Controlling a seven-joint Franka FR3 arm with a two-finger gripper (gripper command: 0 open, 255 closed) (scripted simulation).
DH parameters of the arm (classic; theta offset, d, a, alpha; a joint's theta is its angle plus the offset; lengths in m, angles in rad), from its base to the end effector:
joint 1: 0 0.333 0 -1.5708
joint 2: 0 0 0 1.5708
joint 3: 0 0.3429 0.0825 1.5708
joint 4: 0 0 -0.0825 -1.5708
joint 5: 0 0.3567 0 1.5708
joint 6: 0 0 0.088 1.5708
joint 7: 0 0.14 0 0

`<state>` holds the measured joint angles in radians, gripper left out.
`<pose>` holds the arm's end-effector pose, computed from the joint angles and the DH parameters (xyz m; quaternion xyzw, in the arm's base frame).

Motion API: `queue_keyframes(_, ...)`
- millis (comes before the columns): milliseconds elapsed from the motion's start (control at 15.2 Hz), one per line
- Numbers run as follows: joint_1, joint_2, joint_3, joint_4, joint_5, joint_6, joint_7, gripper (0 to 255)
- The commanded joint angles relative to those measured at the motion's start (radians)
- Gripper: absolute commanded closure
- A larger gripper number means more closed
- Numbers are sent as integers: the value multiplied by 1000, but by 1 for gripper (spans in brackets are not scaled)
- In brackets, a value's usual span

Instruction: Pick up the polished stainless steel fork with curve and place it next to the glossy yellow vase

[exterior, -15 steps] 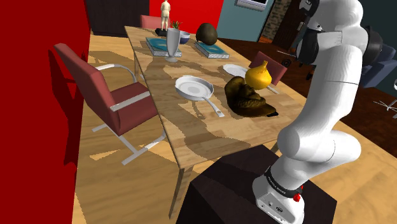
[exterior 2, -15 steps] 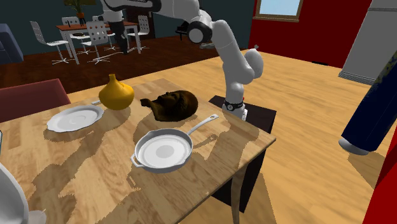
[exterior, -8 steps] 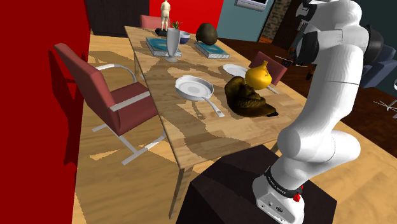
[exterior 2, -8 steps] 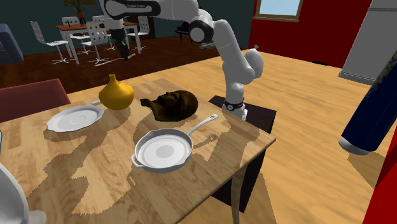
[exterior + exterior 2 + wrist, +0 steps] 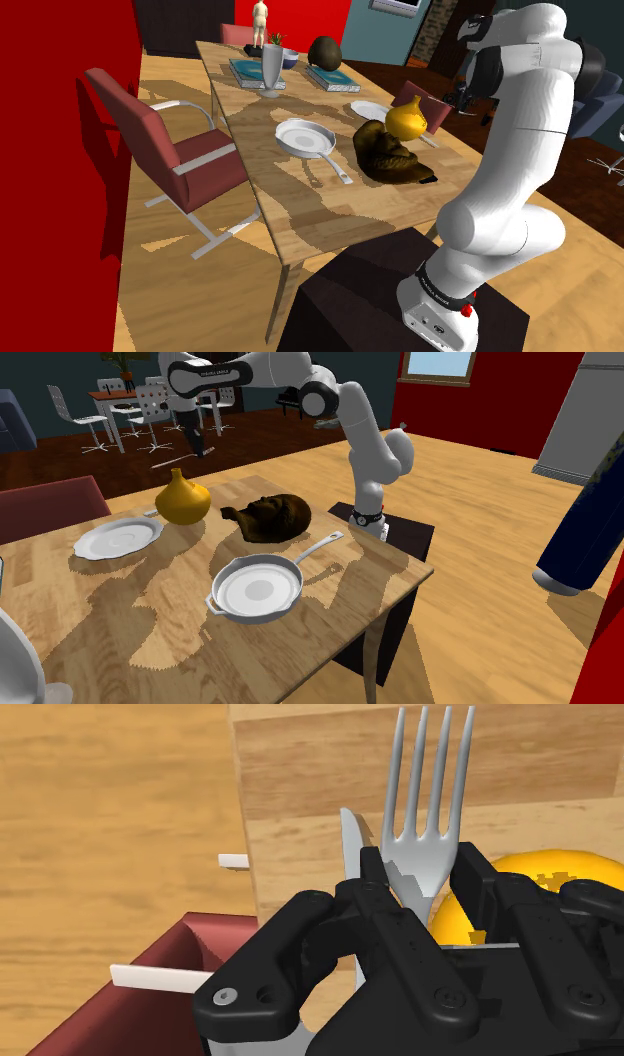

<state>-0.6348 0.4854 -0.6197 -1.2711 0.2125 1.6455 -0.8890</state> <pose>0.3124 -0.5848 0.5056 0.9857 -0.1651 -0.0342 0.0036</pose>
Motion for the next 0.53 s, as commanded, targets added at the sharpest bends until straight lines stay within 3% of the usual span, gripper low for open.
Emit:
queue_keyframes(0, 7, -2, 1, -31, -1, 29, 1, 255)
queue_keyframes(462, 22, -2, 4, -128, 2, 123, -2, 255)
